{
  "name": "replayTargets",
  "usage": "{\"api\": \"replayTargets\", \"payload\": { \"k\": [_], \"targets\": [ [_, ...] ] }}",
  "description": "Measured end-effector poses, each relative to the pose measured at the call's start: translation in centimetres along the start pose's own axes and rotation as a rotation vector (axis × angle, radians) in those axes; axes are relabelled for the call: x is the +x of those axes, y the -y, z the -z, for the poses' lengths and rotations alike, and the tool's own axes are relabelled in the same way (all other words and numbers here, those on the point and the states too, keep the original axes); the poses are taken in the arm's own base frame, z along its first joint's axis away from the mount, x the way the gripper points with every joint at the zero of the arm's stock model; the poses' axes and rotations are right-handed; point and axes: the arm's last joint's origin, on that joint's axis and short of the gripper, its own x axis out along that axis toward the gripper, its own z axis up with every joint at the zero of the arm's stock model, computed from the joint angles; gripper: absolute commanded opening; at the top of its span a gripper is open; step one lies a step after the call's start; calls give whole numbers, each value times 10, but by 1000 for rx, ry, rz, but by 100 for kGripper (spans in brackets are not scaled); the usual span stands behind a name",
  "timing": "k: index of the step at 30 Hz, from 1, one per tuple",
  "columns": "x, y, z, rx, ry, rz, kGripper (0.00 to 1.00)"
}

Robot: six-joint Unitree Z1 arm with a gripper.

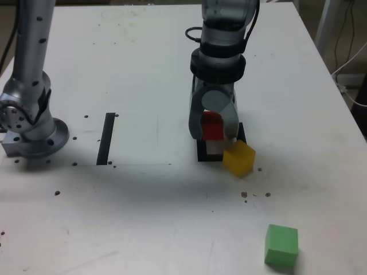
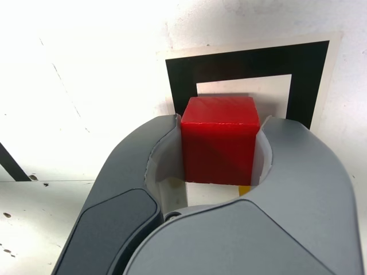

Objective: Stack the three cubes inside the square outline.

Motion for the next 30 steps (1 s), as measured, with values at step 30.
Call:
{"api": "replayTargets", "payload": {
  "k": [30],
  "targets": [
    [11, 13, -13, 30, 15, 10, 51]
  ]
}}
